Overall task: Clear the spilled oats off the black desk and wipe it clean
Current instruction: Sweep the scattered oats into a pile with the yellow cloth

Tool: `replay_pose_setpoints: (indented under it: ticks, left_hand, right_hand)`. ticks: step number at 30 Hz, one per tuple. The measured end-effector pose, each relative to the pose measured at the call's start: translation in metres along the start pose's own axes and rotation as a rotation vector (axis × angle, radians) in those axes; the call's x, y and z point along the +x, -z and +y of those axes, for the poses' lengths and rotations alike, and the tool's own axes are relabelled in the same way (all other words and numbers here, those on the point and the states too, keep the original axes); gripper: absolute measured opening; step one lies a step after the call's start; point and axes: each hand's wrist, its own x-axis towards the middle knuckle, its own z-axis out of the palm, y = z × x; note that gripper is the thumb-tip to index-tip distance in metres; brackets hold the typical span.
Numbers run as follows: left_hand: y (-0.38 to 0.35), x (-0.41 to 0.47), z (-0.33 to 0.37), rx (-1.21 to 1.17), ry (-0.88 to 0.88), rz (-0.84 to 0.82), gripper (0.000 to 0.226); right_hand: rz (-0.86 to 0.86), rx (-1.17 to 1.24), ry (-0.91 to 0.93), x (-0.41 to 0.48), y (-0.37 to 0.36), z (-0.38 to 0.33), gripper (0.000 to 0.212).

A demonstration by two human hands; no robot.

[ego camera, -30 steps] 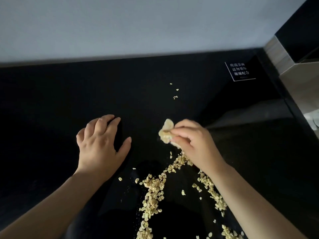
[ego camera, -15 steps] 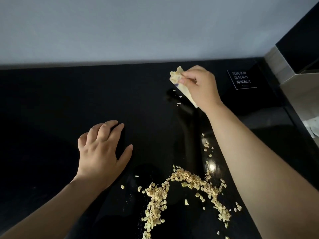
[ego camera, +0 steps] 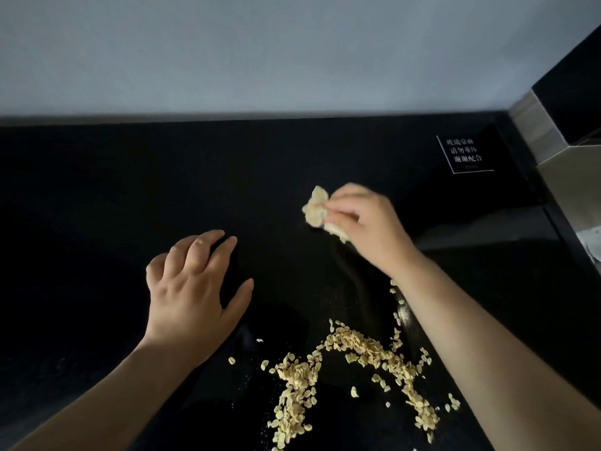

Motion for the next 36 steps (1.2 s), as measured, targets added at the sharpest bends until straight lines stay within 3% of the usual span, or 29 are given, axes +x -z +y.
replay_pose_setpoints:
  ticks: [9,12,16,22,33,36]
  left_hand:
    - [0.004,0.006,-0.002,0.027,0.002,-0.003,0.066]
    - [0.003,0.005,0.001,0.025,-0.001,0.006,0.066]
    - [0.001,0.004,0.002,0.035,-0.018,-0.004,0.066]
    - [0.001,0.002,0.005,0.028,-0.033,-0.026,0.068]
    - [0.003,0.000,0.000,0.034,-0.030,-0.034,0.068]
    - [0.002,-0.005,0.003,0.036,-0.028,-0.043,0.068]
  right_hand:
    - [-0.183,0.022,-0.001,-0.091,-0.002,-0.042,0.018]
    - [-0.052,0.051,-0.051,-0.088,0.019,-0.043,0.017]
    - [0.199,-0.091,-0.090,-0.053,0.048,-0.013,0.016]
    - [0.227,-0.091,-0.184,-0.055,0.035,0.014,0.018]
    - [-0.019,0.067,-0.230,-0.183,0.000,-0.046,0.016]
    - [0.035,0.095,-0.250,-0.175,0.018,-0.054,0.014]
